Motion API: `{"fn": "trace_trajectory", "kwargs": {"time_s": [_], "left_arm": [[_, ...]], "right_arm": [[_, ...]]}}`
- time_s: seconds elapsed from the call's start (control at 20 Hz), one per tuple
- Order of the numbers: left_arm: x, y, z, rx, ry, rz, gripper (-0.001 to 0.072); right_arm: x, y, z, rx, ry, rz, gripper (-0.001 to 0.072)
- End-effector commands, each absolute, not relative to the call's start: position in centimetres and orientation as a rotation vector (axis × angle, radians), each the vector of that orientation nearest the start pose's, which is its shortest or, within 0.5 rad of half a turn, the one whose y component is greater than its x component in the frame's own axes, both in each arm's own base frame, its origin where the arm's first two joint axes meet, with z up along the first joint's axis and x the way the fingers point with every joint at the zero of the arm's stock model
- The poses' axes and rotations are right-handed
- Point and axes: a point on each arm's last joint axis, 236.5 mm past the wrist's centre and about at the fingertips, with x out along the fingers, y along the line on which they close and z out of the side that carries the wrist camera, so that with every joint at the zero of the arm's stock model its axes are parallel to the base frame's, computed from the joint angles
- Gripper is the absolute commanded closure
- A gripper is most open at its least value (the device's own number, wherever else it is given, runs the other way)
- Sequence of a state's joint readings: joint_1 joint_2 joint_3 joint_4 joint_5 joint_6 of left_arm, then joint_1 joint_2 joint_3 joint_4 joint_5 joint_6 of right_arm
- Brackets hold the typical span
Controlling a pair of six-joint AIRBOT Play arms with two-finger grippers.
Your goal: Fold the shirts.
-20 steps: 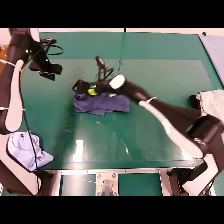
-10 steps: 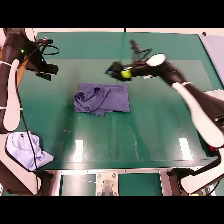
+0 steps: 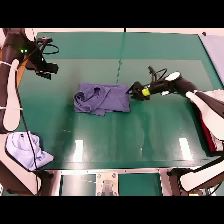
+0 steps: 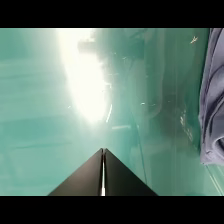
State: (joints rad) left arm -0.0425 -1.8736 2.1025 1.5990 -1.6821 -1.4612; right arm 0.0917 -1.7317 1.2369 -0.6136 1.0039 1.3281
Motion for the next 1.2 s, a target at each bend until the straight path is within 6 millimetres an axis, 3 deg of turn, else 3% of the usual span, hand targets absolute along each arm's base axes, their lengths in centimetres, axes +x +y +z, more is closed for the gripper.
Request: {"fn": "trace_trajectory", "kwargs": {"time_s": [0.0, 0.05, 0.1, 0.15, 0.2, 0.3, 0.35, 0.45, 0.55, 0.6, 0.7, 0.8, 0.95, 1.05, 1.15], "left_arm": [[48.3, -1.7, 4.0, 0.125, 1.444, -0.099, 0.0685], [48.3, -1.7, 4.0, 0.126, 1.445, -0.099, 0.0685], [48.2, -1.7, 4.0, 0.126, 1.449, -0.099, 0.0686], [48.1, -1.7, 4.0, 0.126, 1.454, -0.1, 0.0685], [48.1, -1.7, 4.0, 0.127, 1.454, -0.1, 0.0686], [48.1, -1.7, 4.0, 0.132, 1.454, -0.105, 0.0685], [48.1, -1.7, 4.0, 0.131, 1.454, -0.105, 0.0685], [48.1, -1.7, 4.0, 0.131, 1.454, -0.105, 0.0685], [48.1, -1.7, 4.0, 0.13, 1.453, -0.106, 0.0685], [48.1, -1.7, 4.0, 0.13, 1.453, -0.106, 0.0685], [48.1, -1.8, 4.0, 0.127, 1.451, -0.109, 0.0685], [48.5, -2.2, 4.0, 0.116, 1.434, -0.123, 0.0685], [48.5, -2.8, 4.1, 0.094, 1.431, -0.14, 0.0685], [48.6, -2.9, 4.1, 0.092, 1.43, -0.143, 0.0686], [48.6, -2.9, 4.1, 0.092, 1.43, -0.143, 0.0685]], "right_arm": [[42.5, 24.6, -9.5, 0.789, 1.364, 0.513, 0.0204], [42.3, 26.2, -9.7, 0.787, 1.353, 0.541, 0.0232], [42.2, 27.6, -9.3, 0.783, 1.336, 0.572, 0.0363], [42.3, 28.5, -8.7, 0.781, 1.324, 0.598, 0.0634], [42.9, 29.2, -7.4, 0.784, 1.302, 0.627, 0.0694], [45.0, 29.6, -3.0, 0.782, 1.216, 0.691, 0.0694], [46.7, 29.2, 0.7, 0.773, 1.131, 0.72, 0.0694], [50.0, 26.5, 9.9, 0.768, 0.929, 0.749, 0.0694], [52.2, 21.3, 18.3, 0.788, 0.747, 0.718, 0.0694], [52.8, 18.1, 21.2, 0.8, 0.688, 0.674, 0.0694], [53.1, 11.6, 24.5, 0.846, 0.613, 0.568, 0.0694], [53.4, 4.8, 26.0, 0.87, 0.537, 0.449, 0.0694], [53.2, -5.6, 25.6, 0.933, 0.464, 0.252, 0.0694], [52.1, -12.3, 25.1, 0.939, 0.418, 0.122, 0.0694], [50.4, -17.8, 24.5, 0.95, 0.388, 0.013, 0.0694]]}}
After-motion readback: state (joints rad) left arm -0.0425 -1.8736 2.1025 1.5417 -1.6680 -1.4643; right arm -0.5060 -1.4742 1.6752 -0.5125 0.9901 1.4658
